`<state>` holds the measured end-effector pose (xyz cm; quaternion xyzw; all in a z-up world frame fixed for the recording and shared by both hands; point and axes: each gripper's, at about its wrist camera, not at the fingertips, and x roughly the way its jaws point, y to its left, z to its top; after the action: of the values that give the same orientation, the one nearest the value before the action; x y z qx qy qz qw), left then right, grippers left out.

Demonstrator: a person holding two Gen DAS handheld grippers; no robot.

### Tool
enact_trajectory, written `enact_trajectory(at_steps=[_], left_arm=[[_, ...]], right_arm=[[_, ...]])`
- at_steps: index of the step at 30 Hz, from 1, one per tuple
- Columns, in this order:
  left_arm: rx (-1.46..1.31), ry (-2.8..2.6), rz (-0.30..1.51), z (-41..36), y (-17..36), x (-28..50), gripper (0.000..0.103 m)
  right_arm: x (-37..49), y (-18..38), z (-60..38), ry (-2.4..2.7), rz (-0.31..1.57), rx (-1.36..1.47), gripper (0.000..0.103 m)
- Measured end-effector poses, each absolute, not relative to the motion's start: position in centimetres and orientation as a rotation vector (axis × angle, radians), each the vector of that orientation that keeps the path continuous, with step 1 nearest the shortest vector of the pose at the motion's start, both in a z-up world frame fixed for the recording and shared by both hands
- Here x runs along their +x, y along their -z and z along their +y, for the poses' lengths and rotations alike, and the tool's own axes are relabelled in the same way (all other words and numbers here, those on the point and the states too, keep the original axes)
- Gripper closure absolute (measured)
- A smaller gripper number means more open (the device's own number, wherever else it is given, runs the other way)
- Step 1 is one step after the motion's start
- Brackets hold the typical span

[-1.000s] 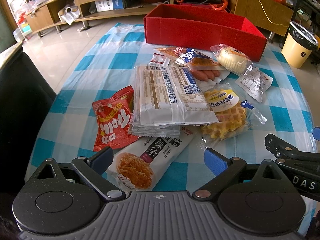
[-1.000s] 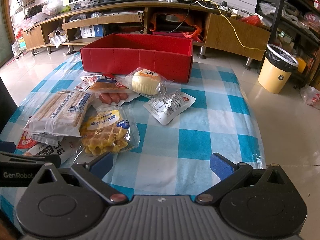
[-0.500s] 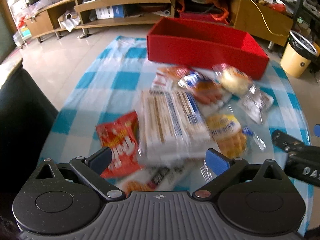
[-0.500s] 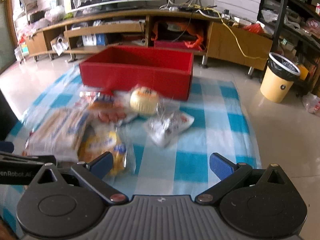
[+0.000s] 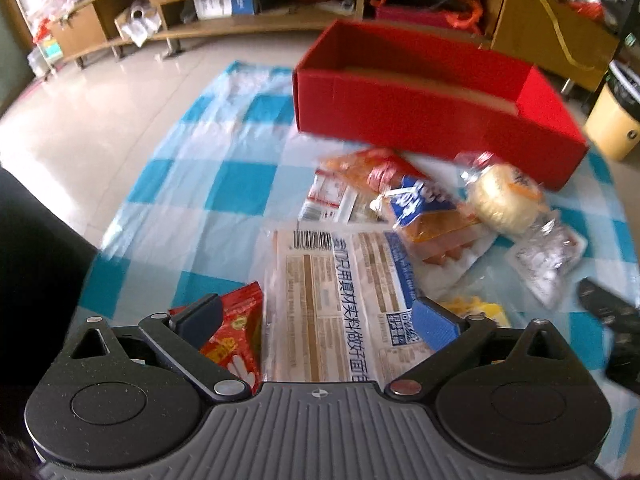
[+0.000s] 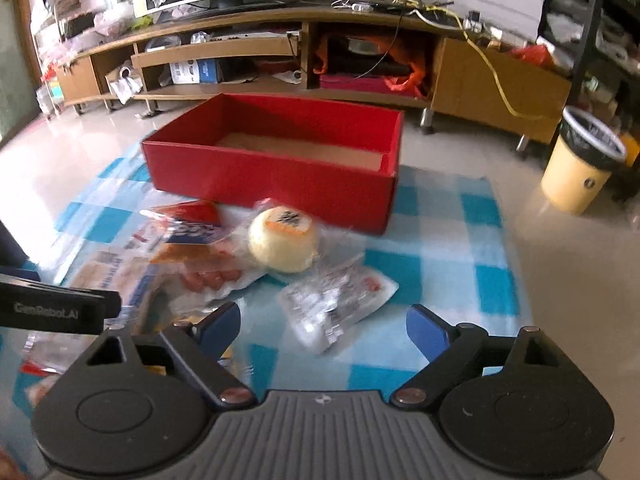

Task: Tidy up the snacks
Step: 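Move left tool over the white bread bag while right tool approaches the small white sachet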

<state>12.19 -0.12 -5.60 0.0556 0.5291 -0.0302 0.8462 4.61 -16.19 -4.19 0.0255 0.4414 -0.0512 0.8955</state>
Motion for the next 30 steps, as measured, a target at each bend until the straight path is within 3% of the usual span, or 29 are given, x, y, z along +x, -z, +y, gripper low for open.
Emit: enact_trajectory(at_steps=[10,18,30], left_arm=[[0.088,0.143,1.212,-0.4,8.0,12.8,0.001],[0.08,0.127,1.202,-0.4,8.1,12.7,0.001],[0.09,0.122,1.202,-0.5,8.3,12.9,0.0]], right_arm=[[7.7,5.7,-21.2,0.167,1.013,0.107,0.015],[10.3,7.4,-22.0,0.167,1.072,0.341,0.015],[13.4,11.2,-18.9,0.191,1.101,0.165,0.015]])
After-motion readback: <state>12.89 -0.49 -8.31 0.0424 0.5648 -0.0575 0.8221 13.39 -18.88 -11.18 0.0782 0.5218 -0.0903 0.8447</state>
